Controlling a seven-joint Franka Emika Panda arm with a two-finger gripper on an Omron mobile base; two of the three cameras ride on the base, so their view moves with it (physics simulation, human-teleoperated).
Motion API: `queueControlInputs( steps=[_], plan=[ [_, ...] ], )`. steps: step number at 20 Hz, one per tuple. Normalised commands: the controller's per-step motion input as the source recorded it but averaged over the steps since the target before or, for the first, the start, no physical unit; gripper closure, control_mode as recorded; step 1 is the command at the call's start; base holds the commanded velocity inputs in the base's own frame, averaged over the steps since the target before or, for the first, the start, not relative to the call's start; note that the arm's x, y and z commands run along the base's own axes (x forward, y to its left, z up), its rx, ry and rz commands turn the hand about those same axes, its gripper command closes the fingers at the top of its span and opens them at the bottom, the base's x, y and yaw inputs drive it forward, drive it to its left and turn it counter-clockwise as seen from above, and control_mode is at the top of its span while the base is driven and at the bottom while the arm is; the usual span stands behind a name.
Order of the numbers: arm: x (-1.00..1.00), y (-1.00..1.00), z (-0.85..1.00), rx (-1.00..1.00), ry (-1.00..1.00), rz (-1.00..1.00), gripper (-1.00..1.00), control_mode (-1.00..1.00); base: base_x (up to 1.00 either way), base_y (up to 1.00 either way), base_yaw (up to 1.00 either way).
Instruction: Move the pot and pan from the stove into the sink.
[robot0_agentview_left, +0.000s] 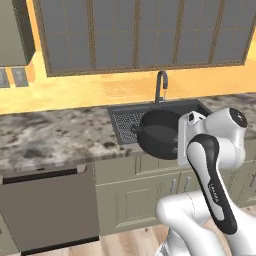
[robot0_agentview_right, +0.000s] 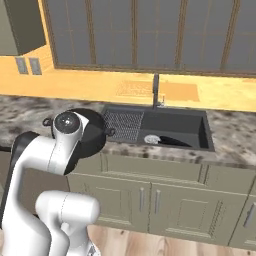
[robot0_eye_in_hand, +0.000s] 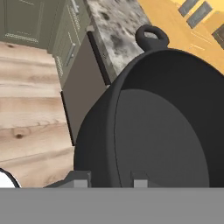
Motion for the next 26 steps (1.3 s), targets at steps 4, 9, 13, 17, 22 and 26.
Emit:
queueControlInputs(
  steps=[4, 9, 13, 17, 22, 26],
  plan=[
    [0.0, 0.0, 0.0, 0.0, 0.0, 0.0, 1.0, 1.0, 0.09, -0.76, 0.0],
    [0.0, 0.0, 0.0, 0.0, 0.0, 0.0, 1.0, 1.0, 0.01, -0.69, 0.0],
    [0.0, 0.0, 0.0, 0.0, 0.0, 0.0, 1.0, 1.0, 0.01, -0.55, 0.0],
    [0.0, 0.0, 0.0, 0.0, 0.0, 0.0, 1.0, 1.0, 0.0, -0.51, 0.0],
    [0.0, 0.0, 0.0, 0.0, 0.0, 0.0, 1.0, 1.0, 0.0, -0.19, 0.0],
    [0.0, 0.0, 0.0, 0.0, 0.0, 0.0, 1.0, 1.0, 0.07, -0.02, 0.0]
  ],
)
